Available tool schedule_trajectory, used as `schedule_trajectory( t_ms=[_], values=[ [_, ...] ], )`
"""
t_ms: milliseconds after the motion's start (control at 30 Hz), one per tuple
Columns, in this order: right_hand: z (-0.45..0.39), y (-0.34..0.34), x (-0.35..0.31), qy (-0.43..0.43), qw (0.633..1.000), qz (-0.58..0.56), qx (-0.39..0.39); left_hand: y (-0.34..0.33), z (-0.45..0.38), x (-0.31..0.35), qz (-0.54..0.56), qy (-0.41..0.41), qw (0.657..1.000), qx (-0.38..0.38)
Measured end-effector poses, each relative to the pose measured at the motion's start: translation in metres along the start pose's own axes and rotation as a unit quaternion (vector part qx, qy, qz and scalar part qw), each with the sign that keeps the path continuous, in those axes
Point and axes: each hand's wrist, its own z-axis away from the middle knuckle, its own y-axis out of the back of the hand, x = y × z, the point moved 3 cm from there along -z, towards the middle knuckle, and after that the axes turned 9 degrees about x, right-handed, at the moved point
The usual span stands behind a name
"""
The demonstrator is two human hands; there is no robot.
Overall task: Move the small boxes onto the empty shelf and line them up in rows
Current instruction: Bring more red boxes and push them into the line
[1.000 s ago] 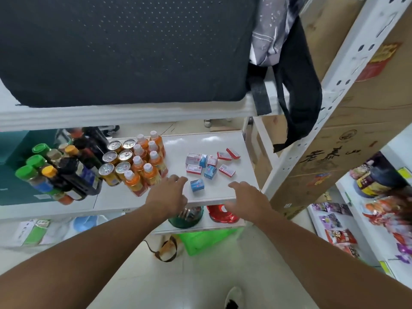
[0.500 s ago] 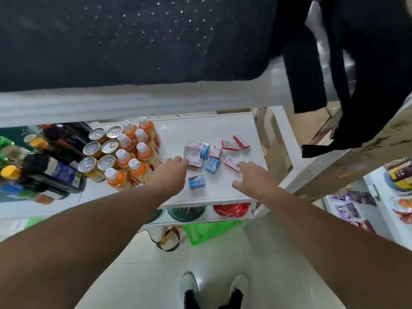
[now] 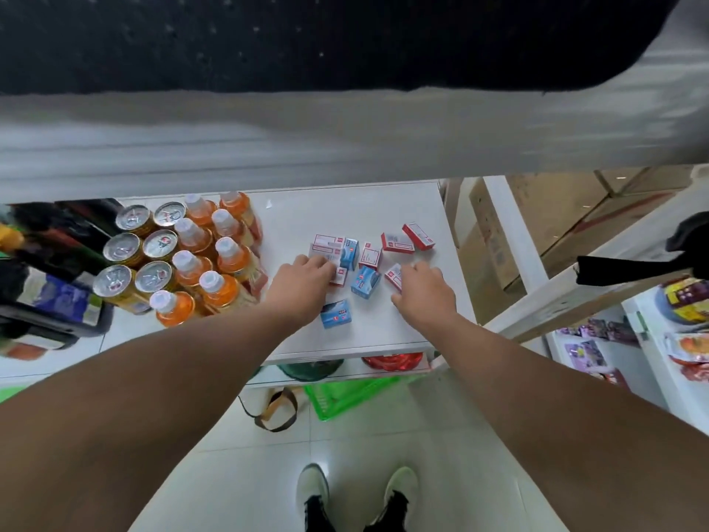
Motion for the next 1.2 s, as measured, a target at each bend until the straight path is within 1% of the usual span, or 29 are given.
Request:
schedule_trajectory(
  t_ms=[167, 300, 433, 633, 900, 1000, 1067, 1133, 1200],
  values=[
    [0.007, -0.004, 0.003, -0.014, 1.0, -0.004, -0.008, -0.006, -0.002, -0.007, 0.003, 0.018, 1.0, 0.007],
    [0.017, -0.005, 0.006, -0.005, 1.0, -0.002, -0.001, -0.008, 0.003, -0.013, 0.072, 0.08, 0.994, -0.023],
    [0.026, 0.001, 0.007, 0.007, 1.0, -0.007, 0.004, -0.001, 0.011, -0.017, 0.093, 0.103, 0.99, -0.007],
    [0.044, 0.036, 0.005, 0.027, 0.999, -0.02, 0.028, 0.031, 0.024, -0.016, 0.105, 0.096, 0.99, 0.025],
    [0.089, 0.098, 0.002, 0.066, 0.994, -0.071, 0.053, 0.103, 0.077, 0.015, 0.124, 0.086, 0.986, 0.069],
    [0.107, 0.116, 0.008, 0.075, 0.991, -0.084, 0.07, 0.129, 0.086, 0.025, 0.127, 0.074, 0.987, 0.062],
    [0.119, 0.125, 0.016, 0.076, 0.991, -0.071, 0.082, 0.141, 0.088, 0.03, 0.12, 0.071, 0.988, 0.07],
    [0.131, 0.135, 0.023, 0.07, 0.992, -0.063, 0.085, 0.15, 0.089, 0.035, 0.119, 0.07, 0.987, 0.08],
    [0.143, 0.143, 0.032, 0.059, 0.992, -0.063, 0.091, 0.157, 0.09, 0.043, 0.12, 0.056, 0.989, 0.073]
  ],
)
